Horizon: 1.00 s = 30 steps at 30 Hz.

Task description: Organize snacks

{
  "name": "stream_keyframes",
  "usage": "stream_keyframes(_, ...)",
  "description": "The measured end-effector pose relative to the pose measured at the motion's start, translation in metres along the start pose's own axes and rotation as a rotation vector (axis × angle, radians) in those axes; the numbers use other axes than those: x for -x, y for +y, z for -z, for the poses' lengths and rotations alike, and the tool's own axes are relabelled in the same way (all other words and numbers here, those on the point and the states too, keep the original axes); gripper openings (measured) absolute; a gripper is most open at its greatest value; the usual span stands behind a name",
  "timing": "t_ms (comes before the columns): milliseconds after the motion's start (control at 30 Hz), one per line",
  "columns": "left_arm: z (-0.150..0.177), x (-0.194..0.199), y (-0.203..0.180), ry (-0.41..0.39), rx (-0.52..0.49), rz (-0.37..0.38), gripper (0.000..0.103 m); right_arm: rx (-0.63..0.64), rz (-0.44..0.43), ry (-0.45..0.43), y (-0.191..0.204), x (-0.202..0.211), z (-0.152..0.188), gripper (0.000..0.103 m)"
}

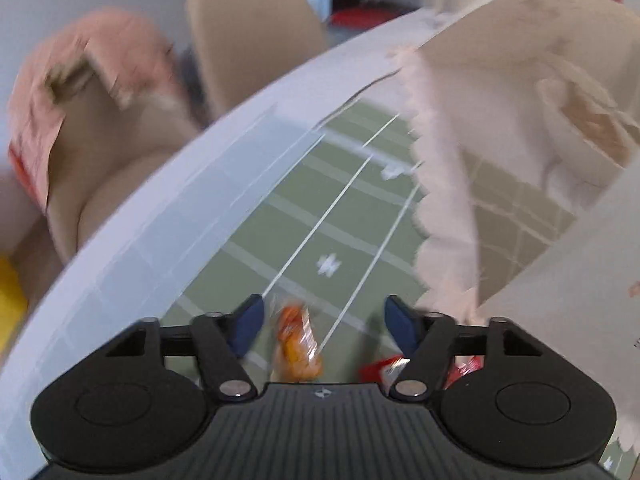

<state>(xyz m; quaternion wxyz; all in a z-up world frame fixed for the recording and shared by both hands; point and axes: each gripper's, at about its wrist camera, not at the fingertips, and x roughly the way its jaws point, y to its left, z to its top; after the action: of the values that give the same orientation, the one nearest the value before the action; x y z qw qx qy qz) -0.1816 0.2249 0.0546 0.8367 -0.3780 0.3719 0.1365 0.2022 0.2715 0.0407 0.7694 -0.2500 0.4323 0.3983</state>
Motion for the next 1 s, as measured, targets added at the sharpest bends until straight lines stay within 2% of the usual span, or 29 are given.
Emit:
stream_keyframes(33, -0.001, -0.002, 0.000, 0.002, 0.007, 0.004, 0.020, 0.025, 0.012, -0.002, 0.004, 0.003, 0.004, 0.027)
stream_keyframes(67, -0.004, -0.005, -0.003, 0.003, 0.002, 0.010, 0.020, 0.034, 0.015, -0.002, 0.007, 0.009, 0.008, 0.019)
stream_keyframes(133, -0.011, -0.010, -0.013, 0.004, -0.029, 0.035, 0.020, -0.007, -0.030, -0.018, 0.003, 0.034, 0.019, 0.019)
stream_keyframes(233, -0.025, -0.018, -0.028, 0.007, -0.085, 0.054, 0.020, -0.071, -0.117, -0.080, -0.014, 0.101, 0.052, 0.019)
stream_keyframes(333, -0.041, -0.034, -0.042, 0.017, -0.107, 0.078, 0.020, -0.066, -0.100, -0.149, -0.032, 0.169, 0.102, 0.019)
stream_keyframes(400, -0.050, -0.047, -0.058, 0.027, -0.137, 0.097, 0.020, -0.084, -0.089, -0.159, -0.046, 0.204, 0.142, 0.019)
stream_keyframes(500, -0.063, -0.069, -0.092, 0.060, -0.244, 0.161, 0.020, -0.164, -0.056, -0.126, -0.064, 0.231, 0.201, 0.019)
stream_keyframes(567, -0.084, -0.087, -0.118, 0.035, -0.359, 0.174, 0.020, -0.208, -0.002, -0.104, -0.071, 0.237, 0.240, 0.019)
stream_keyframes(667, -0.134, -0.132, -0.152, -0.009, -0.463, 0.110, 0.020, -0.318, 0.050, -0.077, -0.085, 0.238, 0.291, 0.019)
stream_keyframes(800, -0.194, -0.209, -0.178, -0.038, -0.441, 0.006, 0.020, -0.436, 0.151, -0.077, -0.092, 0.249, 0.345, 0.021)
stream_keyframes(900, -0.212, -0.262, -0.185, 0.012, -0.499, -0.126, 0.020, -0.466, 0.177, -0.086, -0.095, 0.263, 0.371, 0.039)
stream_keyframes(967, -0.215, -0.287, -0.184, 0.038, -0.550, -0.213, 0.020, -0.464, 0.190, -0.101, -0.097, 0.271, 0.386, 0.054)
stream_keyframes(1000, -0.215, -0.293, -0.183, 0.050, -0.565, -0.230, 0.020, -0.459, 0.197, -0.101, -0.098, 0.274, 0.393, 0.055)
